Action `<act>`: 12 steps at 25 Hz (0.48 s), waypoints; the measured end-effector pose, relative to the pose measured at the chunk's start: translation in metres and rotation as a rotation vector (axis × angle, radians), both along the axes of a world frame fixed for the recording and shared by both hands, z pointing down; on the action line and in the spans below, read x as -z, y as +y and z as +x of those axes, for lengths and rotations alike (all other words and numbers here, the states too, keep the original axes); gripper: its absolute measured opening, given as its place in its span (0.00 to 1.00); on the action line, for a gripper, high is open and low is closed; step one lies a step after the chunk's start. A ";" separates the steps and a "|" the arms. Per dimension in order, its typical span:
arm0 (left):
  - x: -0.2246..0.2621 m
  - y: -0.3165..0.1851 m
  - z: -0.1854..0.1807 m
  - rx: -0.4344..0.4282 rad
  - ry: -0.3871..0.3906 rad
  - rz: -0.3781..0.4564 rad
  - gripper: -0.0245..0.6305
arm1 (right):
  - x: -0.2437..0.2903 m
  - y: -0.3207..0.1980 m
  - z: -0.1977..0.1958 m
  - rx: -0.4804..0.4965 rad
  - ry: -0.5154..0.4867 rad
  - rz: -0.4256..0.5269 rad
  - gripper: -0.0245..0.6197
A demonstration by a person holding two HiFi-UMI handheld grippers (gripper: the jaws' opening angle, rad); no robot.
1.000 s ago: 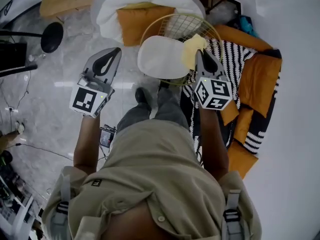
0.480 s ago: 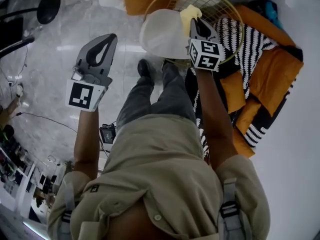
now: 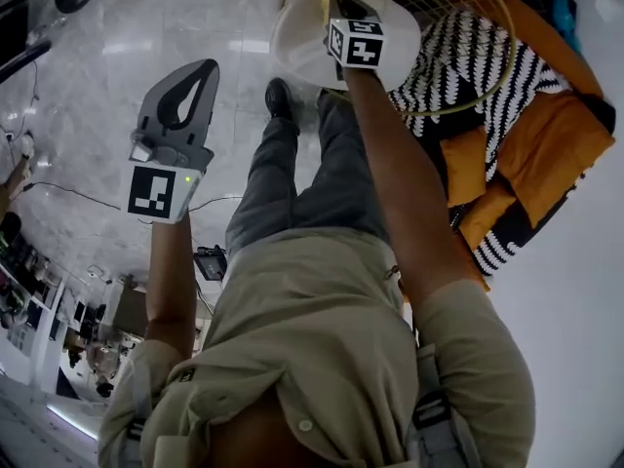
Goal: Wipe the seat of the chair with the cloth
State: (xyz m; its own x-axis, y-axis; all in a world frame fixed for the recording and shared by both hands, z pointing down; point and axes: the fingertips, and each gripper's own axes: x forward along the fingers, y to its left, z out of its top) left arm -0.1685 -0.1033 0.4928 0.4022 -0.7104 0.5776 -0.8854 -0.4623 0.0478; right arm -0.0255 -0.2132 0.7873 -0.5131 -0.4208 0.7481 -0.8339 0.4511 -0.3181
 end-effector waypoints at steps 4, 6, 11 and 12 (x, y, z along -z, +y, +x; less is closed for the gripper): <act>-0.022 -0.001 -0.003 0.011 0.016 -0.014 0.07 | -0.027 0.000 -0.042 0.111 -0.013 -0.015 0.11; -0.024 -0.005 -0.001 0.008 0.018 -0.016 0.06 | -0.038 -0.002 -0.038 0.144 0.015 -0.021 0.11; -0.017 -0.009 0.007 -0.007 0.021 -0.015 0.07 | -0.070 0.000 0.074 0.045 0.213 -0.103 0.11; -0.015 -0.010 0.008 -0.012 0.020 -0.014 0.06 | -0.074 0.000 0.111 -0.018 0.265 -0.134 0.11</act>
State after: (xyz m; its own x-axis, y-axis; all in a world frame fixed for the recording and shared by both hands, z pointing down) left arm -0.1606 -0.1135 0.5074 0.4226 -0.6970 0.5793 -0.8784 -0.4724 0.0725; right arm 0.0851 -0.2134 0.8617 -0.2857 -0.3161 0.9047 -0.9032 0.4043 -0.1440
